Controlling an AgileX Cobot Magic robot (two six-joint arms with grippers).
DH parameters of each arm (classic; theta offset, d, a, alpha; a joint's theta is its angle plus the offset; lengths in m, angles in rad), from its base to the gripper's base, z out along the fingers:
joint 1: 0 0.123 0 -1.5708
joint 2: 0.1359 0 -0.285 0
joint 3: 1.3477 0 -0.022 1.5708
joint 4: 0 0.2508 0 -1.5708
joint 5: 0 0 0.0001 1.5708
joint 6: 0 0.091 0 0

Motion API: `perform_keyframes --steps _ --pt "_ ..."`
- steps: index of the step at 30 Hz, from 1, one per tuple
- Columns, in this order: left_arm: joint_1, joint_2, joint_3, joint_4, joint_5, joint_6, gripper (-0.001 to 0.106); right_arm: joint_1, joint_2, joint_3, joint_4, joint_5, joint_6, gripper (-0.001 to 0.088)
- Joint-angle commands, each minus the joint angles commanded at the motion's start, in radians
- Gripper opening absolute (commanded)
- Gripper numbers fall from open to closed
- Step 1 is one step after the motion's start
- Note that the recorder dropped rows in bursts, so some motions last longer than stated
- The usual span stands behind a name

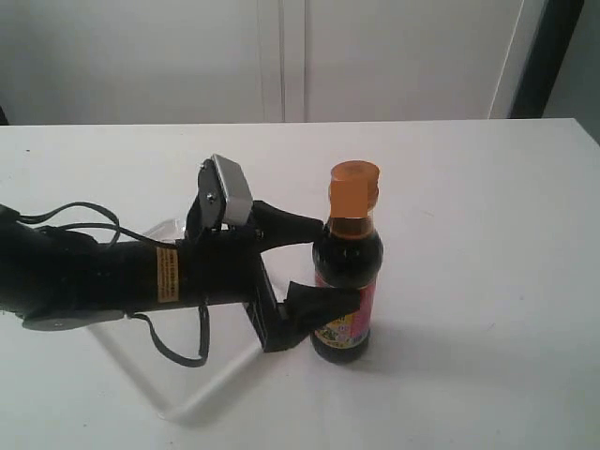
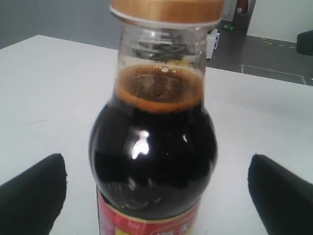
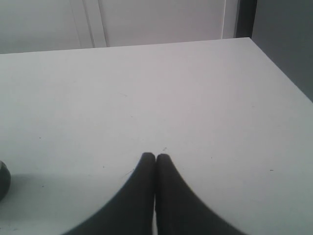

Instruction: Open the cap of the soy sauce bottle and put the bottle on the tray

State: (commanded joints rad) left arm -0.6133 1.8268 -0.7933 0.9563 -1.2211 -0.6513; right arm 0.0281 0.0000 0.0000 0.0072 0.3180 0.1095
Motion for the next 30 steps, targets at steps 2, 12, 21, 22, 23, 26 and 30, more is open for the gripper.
perform_keyframes --steps 2,12,21,22,23,26,30 --pt "-0.01 0.012 -0.023 0.0 0.0 -0.007 0.105 0.0 0.0 0.0 0.0 0.0 0.0 0.0" --pt "-0.04 0.066 -0.093 -0.007 0.0 -0.029 0.105 0.0 0.0 0.0 0.0 0.0 0.0 0.0" --pt "-0.069 0.127 -0.149 -0.023 0.0 -0.051 0.105 0.0 0.0 0.0 0.0 0.0 0.0 0.0" --pt "-0.071 0.13 -0.149 -0.023 0.0 -0.051 0.105 0.0 0.0 0.0 0.0 0.0 0.0 0.0" --pt "-0.071 0.134 -0.149 -0.028 0.0 -0.047 0.105 0.0 0.0 0.0 0.0 0.0 0.0 0.0" --pt "-0.071 0.139 -0.149 -0.028 0.004 -0.047 0.092 0.0 0.0 0.0 0.0 0.0 0.0 0.0" --pt "-0.071 0.139 -0.149 -0.006 0.004 -0.023 0.059 0.0 0.0 0.0 0.0 0.0 0.0 0.0"
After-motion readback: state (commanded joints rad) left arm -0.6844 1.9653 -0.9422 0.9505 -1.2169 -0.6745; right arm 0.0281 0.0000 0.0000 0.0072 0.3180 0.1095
